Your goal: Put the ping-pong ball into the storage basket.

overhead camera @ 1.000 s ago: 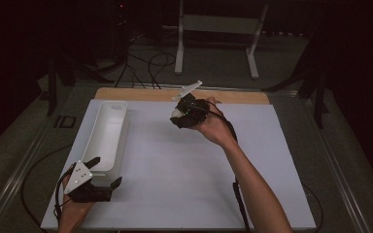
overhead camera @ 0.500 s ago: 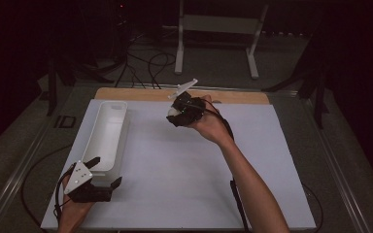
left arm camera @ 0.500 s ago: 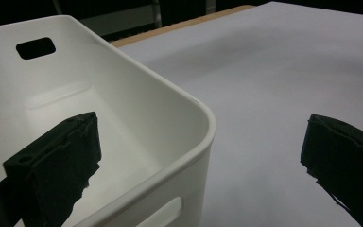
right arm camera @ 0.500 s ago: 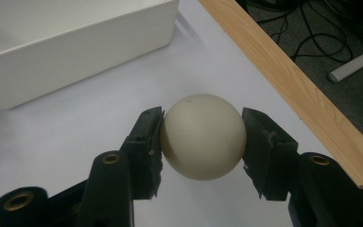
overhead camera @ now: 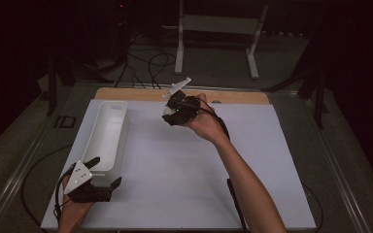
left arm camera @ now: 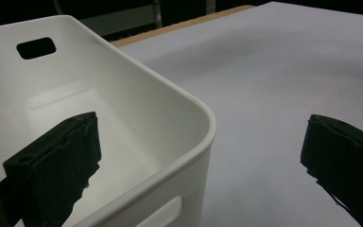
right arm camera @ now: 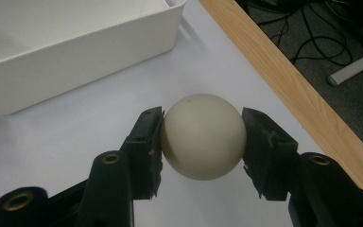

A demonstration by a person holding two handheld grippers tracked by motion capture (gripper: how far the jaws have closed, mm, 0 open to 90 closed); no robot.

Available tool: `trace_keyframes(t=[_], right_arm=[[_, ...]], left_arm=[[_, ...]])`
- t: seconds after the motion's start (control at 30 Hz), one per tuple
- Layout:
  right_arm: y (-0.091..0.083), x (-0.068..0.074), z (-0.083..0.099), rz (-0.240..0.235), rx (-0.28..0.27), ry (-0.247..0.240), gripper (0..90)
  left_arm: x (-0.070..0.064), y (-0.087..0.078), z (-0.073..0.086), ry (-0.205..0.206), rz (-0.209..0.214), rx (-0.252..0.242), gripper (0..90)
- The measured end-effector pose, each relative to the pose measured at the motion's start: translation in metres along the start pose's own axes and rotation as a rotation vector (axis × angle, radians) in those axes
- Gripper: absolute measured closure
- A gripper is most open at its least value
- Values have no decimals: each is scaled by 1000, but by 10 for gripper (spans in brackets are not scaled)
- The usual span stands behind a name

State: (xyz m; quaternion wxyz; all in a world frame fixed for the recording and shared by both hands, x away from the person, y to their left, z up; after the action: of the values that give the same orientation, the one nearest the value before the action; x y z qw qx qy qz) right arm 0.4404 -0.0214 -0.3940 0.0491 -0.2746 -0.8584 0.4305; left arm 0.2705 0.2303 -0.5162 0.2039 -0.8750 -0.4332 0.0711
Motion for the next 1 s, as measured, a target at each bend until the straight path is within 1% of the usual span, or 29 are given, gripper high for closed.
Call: trace_keyframes(t=[0.43, 0.57, 0.83, 1.0], right_arm=[[5, 2, -4, -6, -3, 7, 503], [6, 5, -6, -12, -9, -6, 503], [7, 9, -11, -14, -8, -5, 503], [7, 11, -13, -14, -8, -15, 503]], left_arm=[[0, 0, 0, 1, 0, -1, 0], [0, 0, 0, 1, -1, 0, 0], [0, 0, 0, 2, -1, -1, 0], [0, 0, 0, 2, -2, -1, 0]])
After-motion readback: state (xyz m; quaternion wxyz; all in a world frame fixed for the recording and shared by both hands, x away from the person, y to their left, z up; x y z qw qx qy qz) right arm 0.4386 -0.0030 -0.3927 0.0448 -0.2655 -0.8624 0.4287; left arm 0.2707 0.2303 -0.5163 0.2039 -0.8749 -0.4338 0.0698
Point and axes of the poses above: each handheld gripper's, and its own axes: y roughly forward along the jaws, z roughly out of its underside, x roughly to its left, the point moved 5 cm from there along y, roughly forward along the jaws, and after that the axes turned 2 degrees about x, right-handed, at the moved point
